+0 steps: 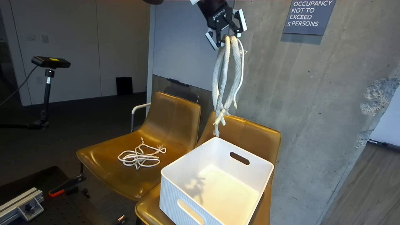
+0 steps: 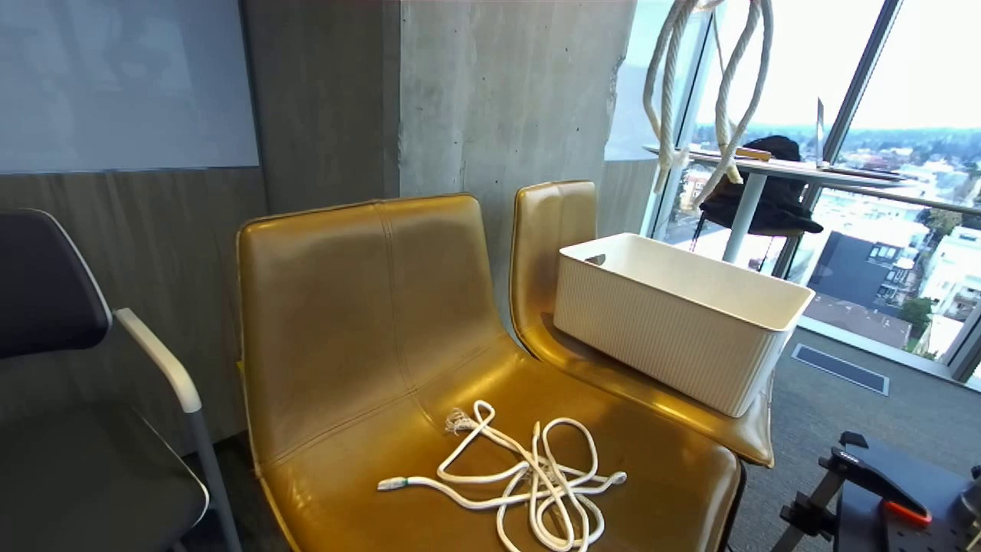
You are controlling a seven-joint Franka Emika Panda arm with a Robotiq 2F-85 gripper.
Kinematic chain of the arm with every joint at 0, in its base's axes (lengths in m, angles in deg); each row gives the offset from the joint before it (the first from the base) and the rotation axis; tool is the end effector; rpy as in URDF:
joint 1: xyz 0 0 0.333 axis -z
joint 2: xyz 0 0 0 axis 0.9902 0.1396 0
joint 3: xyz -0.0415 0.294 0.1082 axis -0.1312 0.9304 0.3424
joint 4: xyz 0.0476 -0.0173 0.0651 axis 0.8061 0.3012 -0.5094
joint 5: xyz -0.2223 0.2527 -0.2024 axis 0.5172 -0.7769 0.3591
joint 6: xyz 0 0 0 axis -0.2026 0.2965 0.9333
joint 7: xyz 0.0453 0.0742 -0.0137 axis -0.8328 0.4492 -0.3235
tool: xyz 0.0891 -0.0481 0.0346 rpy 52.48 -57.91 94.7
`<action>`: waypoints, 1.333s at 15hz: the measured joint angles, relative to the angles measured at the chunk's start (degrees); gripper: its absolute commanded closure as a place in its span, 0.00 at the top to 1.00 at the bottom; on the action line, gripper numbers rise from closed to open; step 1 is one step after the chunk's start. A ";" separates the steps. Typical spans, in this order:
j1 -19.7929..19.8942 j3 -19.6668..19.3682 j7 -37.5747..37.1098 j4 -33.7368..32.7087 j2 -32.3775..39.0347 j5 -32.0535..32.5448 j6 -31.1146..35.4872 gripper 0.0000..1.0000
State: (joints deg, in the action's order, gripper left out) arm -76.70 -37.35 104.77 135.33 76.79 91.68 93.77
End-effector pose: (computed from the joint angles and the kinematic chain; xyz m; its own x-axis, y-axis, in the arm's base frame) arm 0.6214 -0.1322 0.6442 0.8409 0.5411 -0.0096 0.4042 -0.6163 0.6759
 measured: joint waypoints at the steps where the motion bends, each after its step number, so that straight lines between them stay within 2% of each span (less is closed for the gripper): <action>1: 1.25 -0.88 0.50 0.09 0.25 -0.89 0.13 0.00; 7: 6.55 -3.93 1.01 5.16 3.08 -9.04 3.26 0.00; 14: 7.01 -3.94 0.40 15.09 4.71 -16.25 9.48 0.00; 15: 7.01 -3.94 0.34 16.17 4.84 -16.63 10.57 0.25; 17: 7.01 -3.94 0.18 17.68 4.91 -16.76 12.64 0.33; 20: 6.60 -3.81 -0.12 18.56 4.81 -16.76 14.17 0.54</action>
State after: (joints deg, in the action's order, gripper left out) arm -70.10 -41.16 104.65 153.90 81.61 74.92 107.94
